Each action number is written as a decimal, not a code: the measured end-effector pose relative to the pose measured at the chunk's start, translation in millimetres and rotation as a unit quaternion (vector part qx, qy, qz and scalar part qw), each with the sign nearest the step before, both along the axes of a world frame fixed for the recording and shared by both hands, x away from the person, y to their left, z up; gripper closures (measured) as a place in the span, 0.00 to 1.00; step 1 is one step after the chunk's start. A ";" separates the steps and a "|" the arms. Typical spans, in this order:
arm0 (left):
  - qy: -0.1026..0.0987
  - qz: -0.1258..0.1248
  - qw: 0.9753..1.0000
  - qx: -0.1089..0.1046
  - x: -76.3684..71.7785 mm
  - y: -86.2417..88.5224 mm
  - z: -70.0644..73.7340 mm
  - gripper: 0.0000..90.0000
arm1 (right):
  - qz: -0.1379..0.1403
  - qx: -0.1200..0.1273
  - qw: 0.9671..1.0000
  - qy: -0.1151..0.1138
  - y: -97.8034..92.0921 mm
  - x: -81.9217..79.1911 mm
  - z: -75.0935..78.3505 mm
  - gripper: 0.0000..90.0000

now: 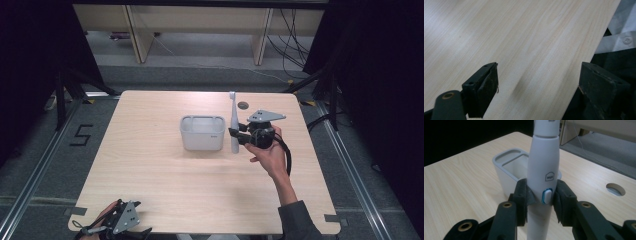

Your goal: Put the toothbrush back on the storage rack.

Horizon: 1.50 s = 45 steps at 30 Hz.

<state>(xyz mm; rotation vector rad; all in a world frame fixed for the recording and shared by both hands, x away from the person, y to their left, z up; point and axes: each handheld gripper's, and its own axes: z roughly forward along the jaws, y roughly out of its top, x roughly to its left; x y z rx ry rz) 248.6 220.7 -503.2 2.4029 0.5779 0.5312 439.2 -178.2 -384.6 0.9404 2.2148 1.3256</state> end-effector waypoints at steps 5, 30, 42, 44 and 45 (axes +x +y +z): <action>0.005 0.002 1.000 -0.003 -0.6 -0.4 -0.7 0.17 | -0.003 0.012 1.000 0.000 3.4 2.5 5.1 0.74; -0.003 0.000 1.000 0.006 0.2 -0.1 0.0 0.17 | -0.013 0.028 0.999 -0.015 13.8 23.0 37.4 0.74; 0.005 -0.003 1.000 -0.002 0.2 0.0 0.4 0.17 | -0.016 0.037 0.999 -0.017 21.1 32.6 50.4 0.74; 0.008 0.000 1.000 -0.006 -0.5 -0.4 -0.1 0.17 | -0.016 0.044 0.999 -0.010 22.9 34.8 50.1 0.74; 0.004 -0.004 1.000 -0.004 -0.2 -0.3 0.3 0.17 | -0.014 0.048 0.999 -0.007 24.5 36.6 49.2 0.74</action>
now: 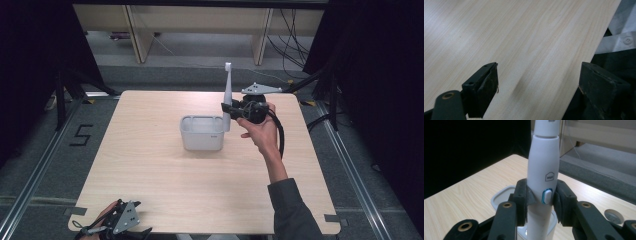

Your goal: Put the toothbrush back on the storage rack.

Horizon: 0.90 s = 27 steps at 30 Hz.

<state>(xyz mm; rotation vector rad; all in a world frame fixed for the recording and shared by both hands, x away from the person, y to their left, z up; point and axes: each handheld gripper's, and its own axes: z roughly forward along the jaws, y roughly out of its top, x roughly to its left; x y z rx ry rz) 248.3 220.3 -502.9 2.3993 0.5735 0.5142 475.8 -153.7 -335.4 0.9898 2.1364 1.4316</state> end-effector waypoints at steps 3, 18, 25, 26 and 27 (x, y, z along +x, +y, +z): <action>-0.001 0.000 1.000 0.008 1.1 0.8 0.2 0.17 | -0.002 -0.003 1.000 -0.003 4.0 4.0 -1.7 0.74; 0.000 -0.001 1.000 0.002 -0.1 -0.1 -0.3 0.17 | -0.023 -0.002 1.000 0.003 21.8 22.3 -9.2 0.74; -0.001 -0.003 1.000 0.006 0.1 0.1 -0.1 0.17 | -0.027 -0.001 1.000 0.004 23.2 28.4 -15.8 0.74; 0.000 -0.003 1.000 0.005 -0.1 -0.2 -0.3 0.17 | -0.032 -0.005 0.999 0.006 24.1 28.7 -16.6 0.74; 0.001 -0.004 1.000 0.002 -0.5 -0.4 -0.5 0.17 | -0.029 -0.007 1.000 0.002 24.3 30.1 -18.1 0.74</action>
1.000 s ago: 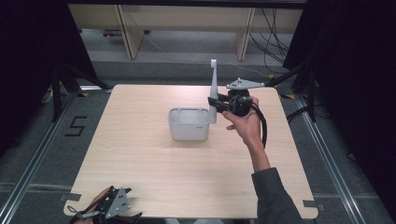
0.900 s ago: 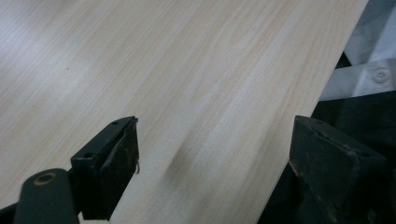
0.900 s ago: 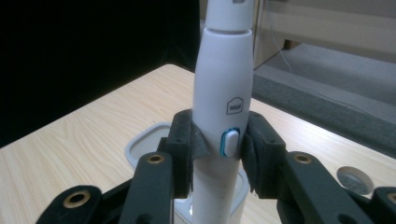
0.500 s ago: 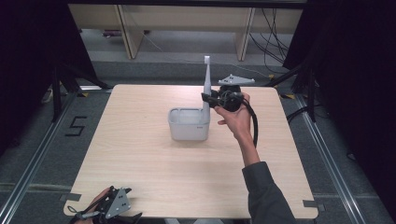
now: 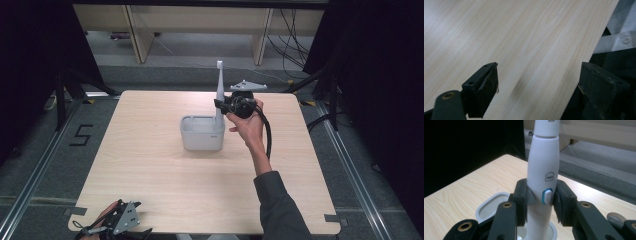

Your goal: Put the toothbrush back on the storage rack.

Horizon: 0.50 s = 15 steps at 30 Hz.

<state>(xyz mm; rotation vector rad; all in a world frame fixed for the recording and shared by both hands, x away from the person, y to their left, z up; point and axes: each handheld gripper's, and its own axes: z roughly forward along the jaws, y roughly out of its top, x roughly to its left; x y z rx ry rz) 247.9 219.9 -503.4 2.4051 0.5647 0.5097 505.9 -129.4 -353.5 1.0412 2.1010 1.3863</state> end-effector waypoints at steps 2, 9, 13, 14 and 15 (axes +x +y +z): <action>-0.001 0.000 1.000 0.005 0.6 0.6 0.4 0.17 | -0.004 -0.002 1.000 0.005 0.6 1.4 -2.1 0.74; -0.001 0.001 1.000 0.003 0.2 0.2 0.1 0.17 | -0.009 -0.006 1.000 0.013 2.9 6.6 -13.6 0.74; -0.002 0.000 1.000 0.007 0.6 0.6 0.3 0.17 | -0.018 -0.006 1.000 0.024 5.7 6.4 -18.5 0.74; 0.001 0.000 1.000 0.001 -0.1 0.0 -0.1 0.17 | -0.014 -0.016 1.000 0.013 4.4 7.7 -19.4 0.74; 0.000 0.000 1.000 0.001 -0.2 -0.1 -0.2 0.17 | -0.011 -0.017 1.000 0.018 5.1 8.3 -21.2 0.74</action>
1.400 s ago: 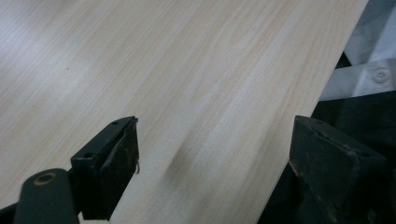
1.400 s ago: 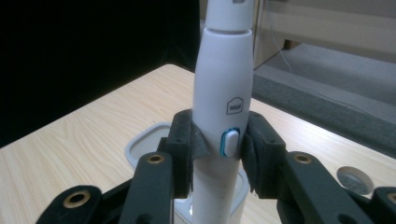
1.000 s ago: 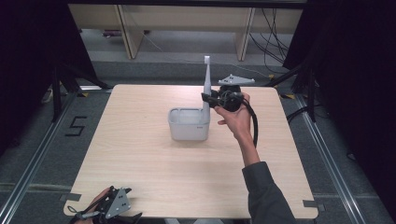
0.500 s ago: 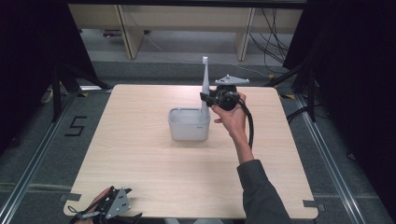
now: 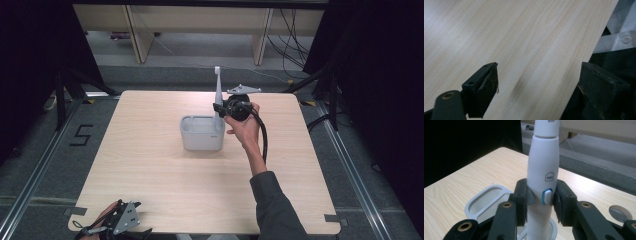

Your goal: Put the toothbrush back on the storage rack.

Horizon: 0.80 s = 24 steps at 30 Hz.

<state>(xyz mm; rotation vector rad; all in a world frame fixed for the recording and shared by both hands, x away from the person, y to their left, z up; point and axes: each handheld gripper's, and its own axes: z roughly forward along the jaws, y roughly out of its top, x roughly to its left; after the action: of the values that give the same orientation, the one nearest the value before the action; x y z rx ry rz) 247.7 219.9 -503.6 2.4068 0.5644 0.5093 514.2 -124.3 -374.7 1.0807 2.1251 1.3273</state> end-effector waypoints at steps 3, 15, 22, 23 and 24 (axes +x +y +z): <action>0.000 0.000 1.000 0.001 0.2 0.2 0.1 0.17 | 0.000 0.003 1.000 0.008 0.3 0.5 -4.3 0.74; 0.001 -0.001 1.000 0.001 0.1 -0.1 -0.3 0.17 | -0.002 -0.007 1.000 0.020 -1.6 1.2 -20.6 0.74; 0.002 -0.001 1.000 0.002 0.3 -0.1 -0.3 0.17 | -0.005 -0.012 1.000 0.029 -0.6 0.8 -27.9 0.74; 0.002 -0.001 1.000 0.002 0.4 0.1 -0.3 0.17 | -0.003 -0.009 1.000 0.030 -0.3 1.0 -28.7 0.74; 0.001 0.000 1.000 0.003 0.5 0.1 -0.3 0.17 | -0.005 -0.015 1.000 0.017 -0.8 2.2 -30.0 0.74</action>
<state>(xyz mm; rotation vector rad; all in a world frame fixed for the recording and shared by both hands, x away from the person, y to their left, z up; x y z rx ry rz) 248.2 220.0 -503.9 2.4131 0.5639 0.5096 516.4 -125.1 -404.8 1.1073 2.1541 1.2770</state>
